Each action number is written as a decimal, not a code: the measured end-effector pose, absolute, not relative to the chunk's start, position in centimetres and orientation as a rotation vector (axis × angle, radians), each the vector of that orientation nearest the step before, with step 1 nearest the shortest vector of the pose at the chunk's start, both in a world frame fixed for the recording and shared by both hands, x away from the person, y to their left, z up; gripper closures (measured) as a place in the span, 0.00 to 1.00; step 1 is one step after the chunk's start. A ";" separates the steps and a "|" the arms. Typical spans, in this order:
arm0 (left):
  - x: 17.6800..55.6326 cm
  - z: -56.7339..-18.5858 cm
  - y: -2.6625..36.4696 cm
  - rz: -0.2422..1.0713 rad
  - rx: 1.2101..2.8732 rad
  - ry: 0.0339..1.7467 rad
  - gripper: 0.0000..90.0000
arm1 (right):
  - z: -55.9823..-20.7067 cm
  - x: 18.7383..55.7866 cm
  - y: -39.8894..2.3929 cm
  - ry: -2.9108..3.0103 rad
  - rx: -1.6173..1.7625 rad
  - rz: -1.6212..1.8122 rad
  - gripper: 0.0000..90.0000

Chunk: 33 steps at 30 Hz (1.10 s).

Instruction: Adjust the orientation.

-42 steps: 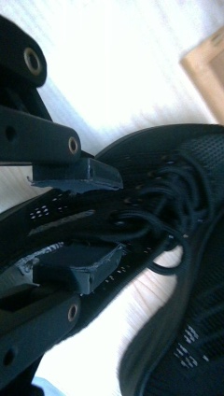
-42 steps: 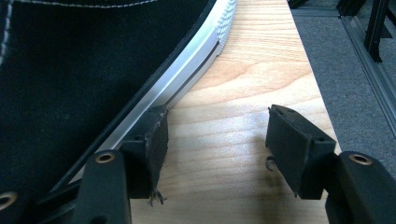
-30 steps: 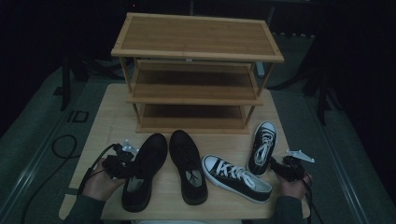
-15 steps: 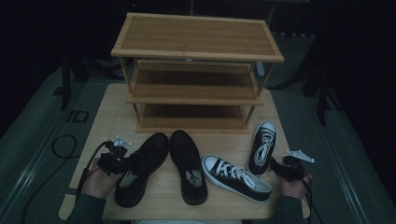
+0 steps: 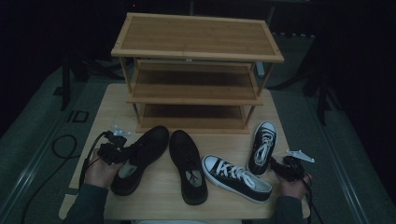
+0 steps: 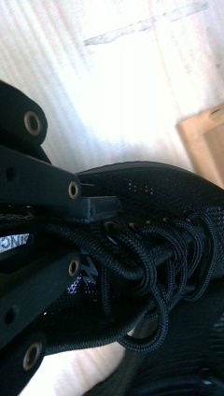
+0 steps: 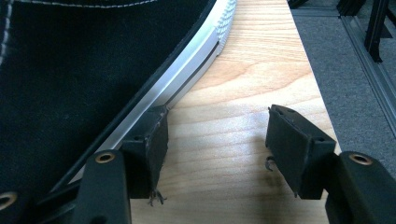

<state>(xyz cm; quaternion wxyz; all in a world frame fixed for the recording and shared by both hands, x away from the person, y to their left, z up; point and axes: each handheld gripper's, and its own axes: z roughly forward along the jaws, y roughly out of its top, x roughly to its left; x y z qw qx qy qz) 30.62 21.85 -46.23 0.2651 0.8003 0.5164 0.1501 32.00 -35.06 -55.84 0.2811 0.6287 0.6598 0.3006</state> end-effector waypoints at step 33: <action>40.1 -47.1 18.6 0.464 2.041 1.414 0.98 | -55.8 32.0 -35.1 1.768 1.685 0.805 0.43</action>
